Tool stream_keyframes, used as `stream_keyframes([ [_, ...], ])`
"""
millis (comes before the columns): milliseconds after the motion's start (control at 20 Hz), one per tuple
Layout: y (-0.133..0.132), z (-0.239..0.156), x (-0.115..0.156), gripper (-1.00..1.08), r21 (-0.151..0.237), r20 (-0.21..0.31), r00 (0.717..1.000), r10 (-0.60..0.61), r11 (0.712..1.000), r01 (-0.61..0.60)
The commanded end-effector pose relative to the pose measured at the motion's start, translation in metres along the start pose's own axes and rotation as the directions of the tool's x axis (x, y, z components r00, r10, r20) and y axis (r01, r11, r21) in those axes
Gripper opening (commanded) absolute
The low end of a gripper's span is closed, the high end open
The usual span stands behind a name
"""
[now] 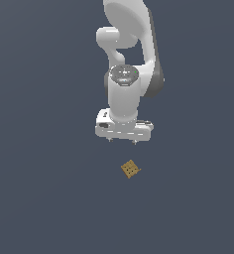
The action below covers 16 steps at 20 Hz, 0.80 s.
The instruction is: Pick up the object and move it to a goal position.
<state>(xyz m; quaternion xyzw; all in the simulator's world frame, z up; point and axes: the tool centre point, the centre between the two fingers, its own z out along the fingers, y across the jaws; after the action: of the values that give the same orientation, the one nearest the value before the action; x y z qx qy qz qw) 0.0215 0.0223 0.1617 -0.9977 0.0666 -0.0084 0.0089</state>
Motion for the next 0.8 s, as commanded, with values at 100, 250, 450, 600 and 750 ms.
stream_keyframes([
  [100, -0.006, 0.012, 0.008, 1.0, 0.001, 0.004, 0.994, 0.106, 0.994, -0.106],
  [250, -0.01, 0.02, 0.013, 1.0, 0.0, 0.006, 0.983, 0.183, 0.983, -0.183],
  [450, -0.016, 0.032, 0.02, 1.0, -0.002, 0.008, 0.959, 0.283, 0.959, -0.283],
  [600, -0.02, 0.041, 0.025, 1.0, -0.004, 0.01, 0.935, 0.356, 0.935, -0.356],
  [750, -0.025, 0.051, 0.029, 1.0, -0.007, 0.01, 0.905, 0.426, 0.905, -0.426],
])
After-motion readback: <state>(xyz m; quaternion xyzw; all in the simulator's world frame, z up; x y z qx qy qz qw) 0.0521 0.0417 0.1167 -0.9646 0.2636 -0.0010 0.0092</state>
